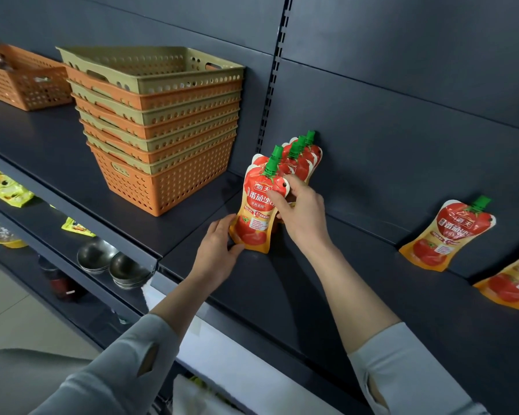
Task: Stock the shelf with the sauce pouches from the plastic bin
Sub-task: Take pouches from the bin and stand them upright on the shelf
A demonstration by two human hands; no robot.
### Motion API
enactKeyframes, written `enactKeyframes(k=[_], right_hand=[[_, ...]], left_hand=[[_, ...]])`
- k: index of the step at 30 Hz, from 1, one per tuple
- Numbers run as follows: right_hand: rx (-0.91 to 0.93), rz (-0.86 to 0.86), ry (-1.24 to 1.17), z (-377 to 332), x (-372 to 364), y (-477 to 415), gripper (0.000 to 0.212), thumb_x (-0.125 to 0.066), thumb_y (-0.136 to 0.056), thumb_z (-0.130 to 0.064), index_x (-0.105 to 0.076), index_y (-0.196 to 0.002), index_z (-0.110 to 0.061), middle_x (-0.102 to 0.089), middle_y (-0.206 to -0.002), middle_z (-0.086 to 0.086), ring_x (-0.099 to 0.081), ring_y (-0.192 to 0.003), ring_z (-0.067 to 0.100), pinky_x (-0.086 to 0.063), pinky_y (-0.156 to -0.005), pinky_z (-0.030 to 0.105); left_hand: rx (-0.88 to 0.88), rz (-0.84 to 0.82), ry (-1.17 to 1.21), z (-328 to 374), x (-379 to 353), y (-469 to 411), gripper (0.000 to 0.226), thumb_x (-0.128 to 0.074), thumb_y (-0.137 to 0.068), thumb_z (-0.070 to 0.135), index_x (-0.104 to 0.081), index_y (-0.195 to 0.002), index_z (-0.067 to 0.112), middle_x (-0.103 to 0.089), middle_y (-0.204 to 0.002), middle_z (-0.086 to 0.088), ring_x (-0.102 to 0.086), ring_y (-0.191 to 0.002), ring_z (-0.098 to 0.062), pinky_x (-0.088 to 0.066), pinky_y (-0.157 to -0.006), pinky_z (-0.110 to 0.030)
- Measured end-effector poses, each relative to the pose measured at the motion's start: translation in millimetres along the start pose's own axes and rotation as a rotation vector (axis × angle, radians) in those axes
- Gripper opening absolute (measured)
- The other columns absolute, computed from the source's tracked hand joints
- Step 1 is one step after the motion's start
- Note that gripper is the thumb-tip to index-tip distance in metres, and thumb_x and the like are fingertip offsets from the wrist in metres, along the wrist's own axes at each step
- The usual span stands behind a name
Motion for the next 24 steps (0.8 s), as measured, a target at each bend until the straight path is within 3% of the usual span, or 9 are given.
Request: enactKeyframes(k=[13,16,20,24], right_hand=[[0.018,-0.127,0.079,-4,6,7,0.052,-0.068,-0.091,-0.037,-0.049,-0.137,-0.023,-0.062,-0.133,-0.002,-0.058,-0.124,0.020,-0.051,-0.102,0.046],[0.042,-0.087,0.098,-3,16,14,0.046,-0.068,-0.091,-0.037,-0.052,-0.133,-0.024,-0.065,-0.126,-0.004,-0.062,-0.116,0.016,-0.052,-0.099,0.043],[0.098,0.048,0.131,-1,27,43,0.034,-0.066,-0.093,-0.029,-0.055,-0.124,-0.026,-0.067,-0.112,-0.007,-0.064,-0.101,0.012,-0.056,-0.087,0.042],[0.154,0.131,0.166,-2,20,106,0.032,-0.064,-0.094,-0.022,-0.058,-0.126,-0.018,-0.065,-0.113,-0.001,-0.063,-0.099,0.017,-0.053,-0.086,0.038]], left_hand=[[0.019,-0.061,-0.014,5,11,9,0.063,-0.067,-0.088,0.016,-0.039,-0.144,0.020,-0.045,-0.137,-0.004,-0.050,-0.124,-0.020,-0.044,-0.105,-0.039],[0.006,-0.019,-0.022,5,19,16,0.064,-0.067,-0.088,0.017,-0.038,-0.145,0.017,-0.046,-0.140,-0.005,-0.050,-0.124,-0.021,-0.045,-0.104,-0.039],[-0.086,0.090,0.022,13,40,45,0.049,-0.065,-0.090,0.012,-0.051,-0.137,0.016,-0.054,-0.131,-0.002,-0.055,-0.119,-0.016,-0.050,-0.099,-0.033],[-0.158,0.153,0.043,11,65,98,0.039,-0.063,-0.091,0.008,-0.059,-0.128,0.019,-0.060,-0.120,0.006,-0.059,-0.108,-0.006,-0.048,-0.091,-0.016]])
Point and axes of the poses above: each hand's wrist, its own y-axis away from the middle knuckle, its own x-axis out of the back of the hand, z = x × y, the point moved 2 cm from there along -y, towards the middle knuckle
